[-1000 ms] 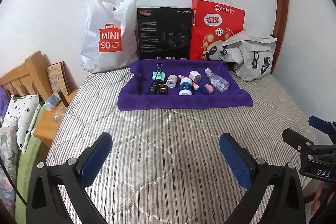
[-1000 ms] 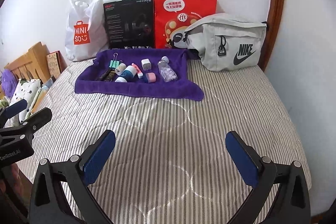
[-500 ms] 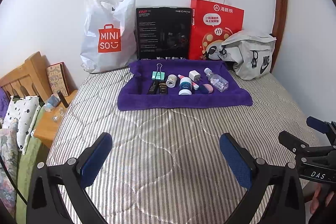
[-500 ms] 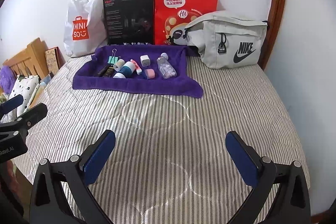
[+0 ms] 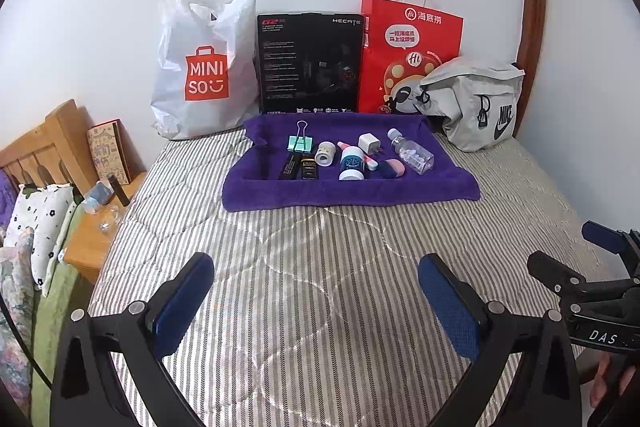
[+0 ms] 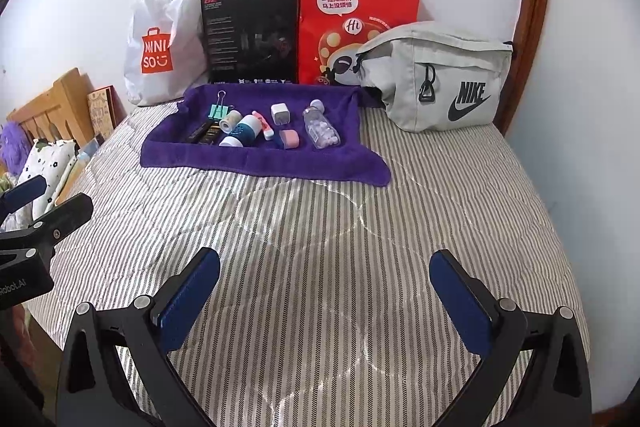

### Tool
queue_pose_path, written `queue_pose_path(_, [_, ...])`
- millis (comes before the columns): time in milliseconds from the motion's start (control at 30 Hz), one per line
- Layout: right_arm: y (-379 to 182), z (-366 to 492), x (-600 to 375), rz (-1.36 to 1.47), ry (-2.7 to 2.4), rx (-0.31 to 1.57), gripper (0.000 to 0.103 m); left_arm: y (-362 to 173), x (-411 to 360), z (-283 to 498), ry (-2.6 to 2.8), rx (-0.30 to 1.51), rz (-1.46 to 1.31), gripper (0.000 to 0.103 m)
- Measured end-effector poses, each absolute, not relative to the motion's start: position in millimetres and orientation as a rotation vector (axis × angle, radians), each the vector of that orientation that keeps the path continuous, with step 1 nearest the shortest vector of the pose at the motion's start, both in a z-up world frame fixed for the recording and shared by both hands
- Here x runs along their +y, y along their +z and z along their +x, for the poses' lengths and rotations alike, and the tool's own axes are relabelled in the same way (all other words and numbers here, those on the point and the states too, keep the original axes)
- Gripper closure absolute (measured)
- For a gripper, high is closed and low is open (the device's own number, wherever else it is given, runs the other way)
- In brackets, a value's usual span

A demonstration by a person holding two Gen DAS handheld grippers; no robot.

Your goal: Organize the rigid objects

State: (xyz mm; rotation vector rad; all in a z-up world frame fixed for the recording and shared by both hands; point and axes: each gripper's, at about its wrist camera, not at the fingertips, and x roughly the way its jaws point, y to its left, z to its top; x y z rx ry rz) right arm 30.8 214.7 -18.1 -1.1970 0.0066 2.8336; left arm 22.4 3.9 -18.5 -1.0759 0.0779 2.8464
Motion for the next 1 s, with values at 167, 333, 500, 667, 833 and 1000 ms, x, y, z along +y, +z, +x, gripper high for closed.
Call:
queue_pose_path(167, [-18.9,30.2,213.9,-1.201,2.83,0.003,0.0,-19.9,4.6,22.7,2.834,0.089,-1.08,0.0])
queue_pose_path(333, [-18.4,30.1,214.7,-1.201,2.826,0.001,0.0,-19.9,4.0,22.0,2.834,0.083,-1.079,0.0])
queue_pose_path(500, [-17.8,30.6,216.0,-1.198,2.824,0.003,0.0,-19.5,3.6,22.6,2.833,0.079,-1.078,0.0])
queue_pose_path(667, [-16.1,32.4,215.6,-1.194,2.823,-0.008,0.0,-19.0,3.5,23.4,2.837,0.071,-1.074,0.0])
queue_pose_path(833, [-16.4,32.5,215.4,-1.194,2.821,-0.016,0.0,-18.1,3.1,23.3,2.836,0.062,-1.073,0.0])
queue_pose_path(1000, [-15.0,33.7,215.7,-1.188,2.82,-0.017,0.0,-17.6,3.0,24.3,2.839,0.062,-1.072,0.0])
